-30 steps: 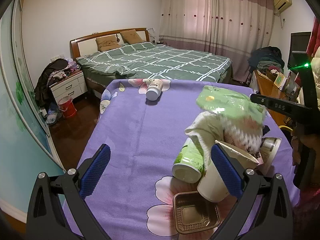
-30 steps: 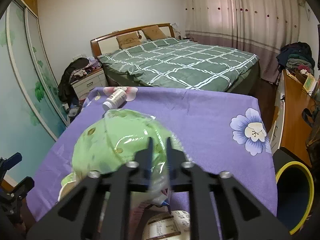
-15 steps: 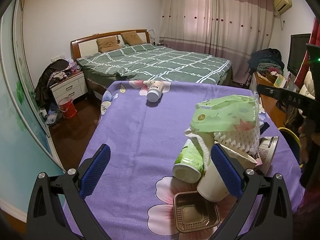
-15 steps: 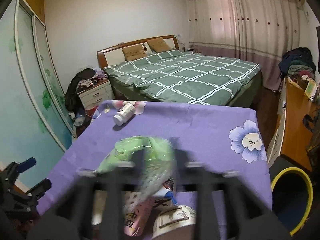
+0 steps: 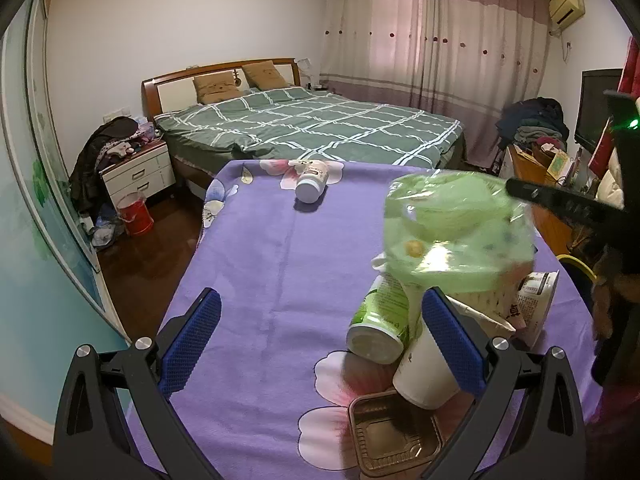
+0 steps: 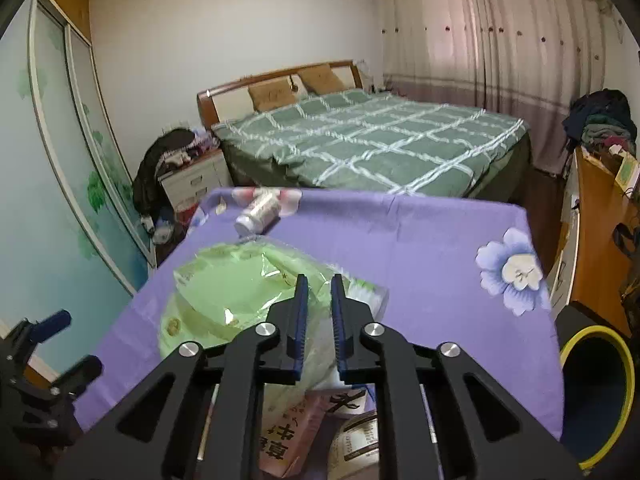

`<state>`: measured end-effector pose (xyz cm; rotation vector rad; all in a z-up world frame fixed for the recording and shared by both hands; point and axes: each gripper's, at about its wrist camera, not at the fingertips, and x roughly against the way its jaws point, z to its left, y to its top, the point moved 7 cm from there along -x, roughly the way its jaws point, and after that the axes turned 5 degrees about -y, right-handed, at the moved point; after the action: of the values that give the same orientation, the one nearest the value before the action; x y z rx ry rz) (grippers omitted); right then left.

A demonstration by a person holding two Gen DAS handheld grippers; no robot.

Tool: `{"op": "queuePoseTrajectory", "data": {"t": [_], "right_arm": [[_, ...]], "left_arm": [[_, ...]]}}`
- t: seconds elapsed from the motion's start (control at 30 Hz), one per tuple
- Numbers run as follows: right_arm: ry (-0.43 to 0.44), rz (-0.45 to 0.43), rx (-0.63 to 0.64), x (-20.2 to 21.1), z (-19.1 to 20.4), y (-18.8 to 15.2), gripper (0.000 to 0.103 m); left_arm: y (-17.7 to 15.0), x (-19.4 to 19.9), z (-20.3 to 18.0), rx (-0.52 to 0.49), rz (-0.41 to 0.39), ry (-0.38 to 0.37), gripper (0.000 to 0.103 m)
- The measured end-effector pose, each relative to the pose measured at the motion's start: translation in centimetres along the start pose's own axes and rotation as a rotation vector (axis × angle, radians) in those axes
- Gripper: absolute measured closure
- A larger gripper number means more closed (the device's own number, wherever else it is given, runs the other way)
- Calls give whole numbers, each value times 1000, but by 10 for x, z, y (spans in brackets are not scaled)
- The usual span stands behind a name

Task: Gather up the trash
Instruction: 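Grasp the green plastic bag with the right gripper and lift it, then carry the green bag to the yellow-rimmed bin and open the right gripper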

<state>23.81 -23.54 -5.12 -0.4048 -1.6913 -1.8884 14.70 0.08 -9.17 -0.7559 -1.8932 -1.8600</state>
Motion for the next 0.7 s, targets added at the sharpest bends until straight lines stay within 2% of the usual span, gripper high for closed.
{"op": "queuePoseTrajectory", "data": {"t": [0.17, 0.37, 0.57, 0.7], "right_arm": [[-51, -101, -25, 33, -20, 20, 98], [-120, -161, -83, 61, -63, 31, 99], [-238, -193, -151, 87, -128, 27, 99], [-354, -191, -211, 104, -188, 12, 99]], "left_arm": [[1, 1, -2, -4, -6, -4, 4], [1, 1, -17, -31, -7, -30, 4], [-2, -1, -43, -82, 2, -74, 4], [-5, -3, -64, -122, 4, -111, 4]]}}
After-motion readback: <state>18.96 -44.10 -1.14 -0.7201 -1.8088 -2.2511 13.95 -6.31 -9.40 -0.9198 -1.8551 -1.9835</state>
